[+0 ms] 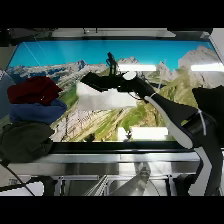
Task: Fold the shirts.
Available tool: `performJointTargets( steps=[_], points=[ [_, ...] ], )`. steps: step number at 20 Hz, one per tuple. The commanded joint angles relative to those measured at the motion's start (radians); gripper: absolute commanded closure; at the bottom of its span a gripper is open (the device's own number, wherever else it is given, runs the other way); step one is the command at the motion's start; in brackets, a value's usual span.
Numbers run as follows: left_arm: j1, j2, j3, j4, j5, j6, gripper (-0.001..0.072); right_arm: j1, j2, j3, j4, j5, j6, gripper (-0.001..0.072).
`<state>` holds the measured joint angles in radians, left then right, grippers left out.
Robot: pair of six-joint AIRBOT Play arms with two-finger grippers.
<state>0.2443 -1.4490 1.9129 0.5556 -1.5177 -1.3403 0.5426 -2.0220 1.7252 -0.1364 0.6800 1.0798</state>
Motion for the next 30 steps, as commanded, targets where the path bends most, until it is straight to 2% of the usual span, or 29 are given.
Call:
performJointTargets(
  steps=[1,2,3,5,7,9,12,13,14,15,17,20,23,26,30],
  points=[
    [0.063,0.073,-0.129,-0.001,0.024,0.062,0.0706,0.039,-0.053,0.001,0.336,-0.005,-0.293,0.0079],
    [0.063,0.079,-0.158,-0.002,0.035,0.068,0.0705,0.019,-0.04,0.001,0.343,0.047,-0.298,0.0226],
    [0.063,0.079,-0.177,-0.002,0.037,0.069,0.0705,-0.014,-0.023,0.001,0.339,0.122,-0.298,0.0666],
    [0.06,0.079,-0.199,-0.002,0.037,0.069,0.0706,-0.097,0.01,0.001,0.326,0.243,-0.258,0.0696],
    [0.053,0.079,-0.203,-0.002,0.033,0.079,0.0705,-0.191,0.047,0.001,0.236,0.333,-0.16,0.0697],
    [0.053,0.08,-0.203,-0.003,0.021,0.08,0.0706,-0.292,0.101,0.001,0.012,0.393,-0.001,0.0697],
    [0.053,0.081,-0.203,-0.003,-0.023,0.08,0.0705,-0.446,0.207,0.001,-0.48,0.431,0.22,0.0695],
    [0.045,0.081,-0.203,-0.001,-0.031,0.08,0.0706,-0.492,0.223,0.001,-0.605,0.463,0.281,0.0626],
    [0.038,0.081,-0.203,0.0,-0.034,0.08,0.0706,-0.53,0.222,0.0,-0.673,0.498,0.323,0.0249],
    [0.037,0.081,-0.203,-0.001,-0.037,0.08,0.0705,-0.561,0.21,0.0,-0.712,0.537,0.345,0.002],
    [0.019,0.081,-0.203,0.001,-0.032,0.081,0.0706,-0.596,0.167,0.0,-0.716,0.596,0.35,0.002],
    [-0.008,0.081,-0.203,0.001,-0.031,0.083,0.0706,-0.581,0.088,0.0,-0.715,0.6,0.318,0.002],
    [-0.035,0.081,-0.203,0.001,-0.031,0.083,0.0706,-0.55,0.011,0.0,-0.674,0.575,0.304,0.0019],
    [-0.048,0.081,-0.203,0.001,-0.031,0.083,0.0706,-0.503,-0.033,0.0,-0.558,0.553,0.245,0.0019],
    [-0.048,0.081,-0.203,0.0,-0.032,0.082,0.0706,-0.435,-0.057,0.0,-0.538,0.483,0.243,0.0019]
  ],
)
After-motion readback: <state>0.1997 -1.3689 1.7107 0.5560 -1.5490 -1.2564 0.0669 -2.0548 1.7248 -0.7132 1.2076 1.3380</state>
